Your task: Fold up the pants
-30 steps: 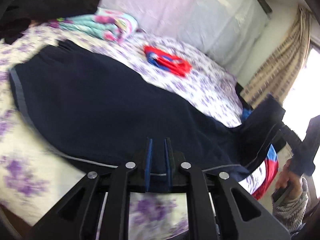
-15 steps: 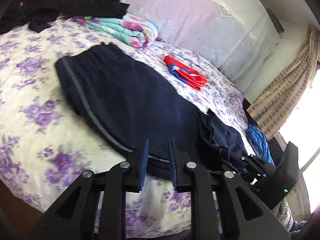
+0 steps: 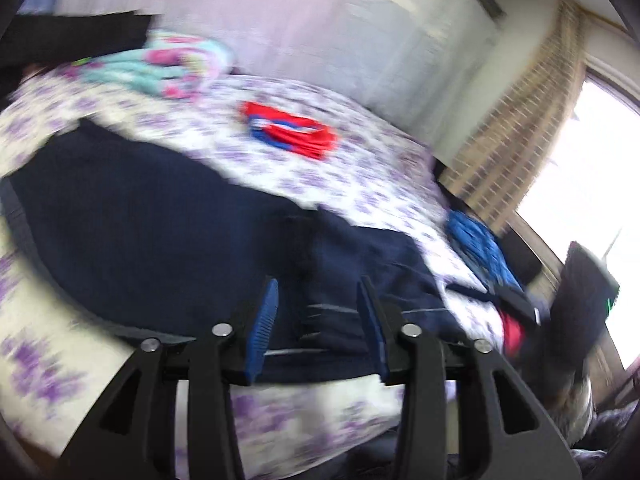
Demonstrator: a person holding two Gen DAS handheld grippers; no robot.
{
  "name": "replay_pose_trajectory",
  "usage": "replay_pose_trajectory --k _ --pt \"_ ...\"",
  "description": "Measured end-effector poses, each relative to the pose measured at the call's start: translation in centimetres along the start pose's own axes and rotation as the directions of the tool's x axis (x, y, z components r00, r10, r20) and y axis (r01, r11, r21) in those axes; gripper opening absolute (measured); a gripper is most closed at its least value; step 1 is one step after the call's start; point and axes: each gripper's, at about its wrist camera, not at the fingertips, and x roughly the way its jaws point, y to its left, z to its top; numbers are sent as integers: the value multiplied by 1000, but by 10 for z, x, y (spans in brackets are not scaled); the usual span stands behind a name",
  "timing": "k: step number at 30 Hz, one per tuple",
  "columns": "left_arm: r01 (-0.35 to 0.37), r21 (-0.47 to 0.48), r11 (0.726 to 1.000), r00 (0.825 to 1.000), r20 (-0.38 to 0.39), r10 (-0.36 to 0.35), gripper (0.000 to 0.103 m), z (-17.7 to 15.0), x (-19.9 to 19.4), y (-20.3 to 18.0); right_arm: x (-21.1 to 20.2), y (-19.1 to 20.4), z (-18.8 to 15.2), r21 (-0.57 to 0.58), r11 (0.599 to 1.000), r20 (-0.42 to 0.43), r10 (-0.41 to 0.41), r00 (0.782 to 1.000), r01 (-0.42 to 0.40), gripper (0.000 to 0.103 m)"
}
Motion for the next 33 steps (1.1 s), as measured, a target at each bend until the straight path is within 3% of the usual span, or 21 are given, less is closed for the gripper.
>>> replay_pose_trajectory --k 2,4,6,8,10,11,12,13,14,15,16,17,20,21,23,25,27,29,31,33 --pt "59 73 996 998 -27 -57 47 5 24 -32 1 -51 14 206 977 23 47 999 -51 65" --pt "111 124 986 993 -51 -106 56 6 45 -56 20 -83 24 327 937 23 121 992 -122 65" --pt "107 176 979 990 -111 -88 57 0 77 -78 48 -105 24 423 894 -12 168 986 -148 65" --pt "55 162 985 980 -199 -22 57 -13 110 -76 83 -126 13 532 836 -85 211 974 -135 65" --pt "39 106 994 966 -260 -10 46 -25 128 -58 109 -143 -2 586 806 -141 201 969 -82 57" --pt "40 109 993 971 -238 -13 39 -28 127 -51 115 -151 -9 621 781 -146 204 968 -71 42" --pt "41 101 994 972 -236 -16 31 -28 124 -47 115 -159 -16 676 733 -130 219 967 -75 34" --pt "56 65 996 971 -236 -39 29 -26 120 -42 108 -160 -19 706 701 -98 231 968 -96 35" --pt "84 -17 996 971 -223 -86 29 -24 110 -34 98 -155 -14 707 696 -62 238 969 -126 42" --pt "99 -62 993 971 -211 -110 37 -22 105 -29 93 -149 -7 691 707 -40 248 968 -153 48" --pt "115 -99 988 972 -193 -133 54 -21 99 -25 87 -137 3 663 721 -13 281 960 -202 51" --pt "112 -105 988 976 -174 -130 59 -21 95 -25 87 -128 11 643 727 -2 315 949 -240 56" --pt "46 -9 999 981 -190 -46 60 -24 102 -36 108 -92 35 602 706 -3 470 883 -373 59" --pt "20 24 1000 979 -203 -15 60 -26 107 -38 125 -80 40 602 701 -38 503 864 -382 59" --pt "-11 80 997 980 -199 27 60 -29 110 -43 167 -75 46 607 734 -149 481 864 -304 59" --pt "-23 80 997 981 -191 38 59 -27 106 -41 199 -83 39 662 708 -199 482 853 -246 55" --pt "-5 25 1000 985 -174 9 58 -24 90 -26 193 -86 45 679 689 -170 483 859 -253 53" --pt "4 -37 999 991 -135 -9 60 -19 63 -7 167 -81 55 622 732 -115 436 893 -278 60" --pt "-97 -84 992 994 -49 93 71 -13 26 22 131 -80 57 578 757 -26 391 920 -306 73" --pt "-146 -179 973 989 -5 148 72 -10 -5 55 106 -80 50 554 778 32 338 941 -298 83"
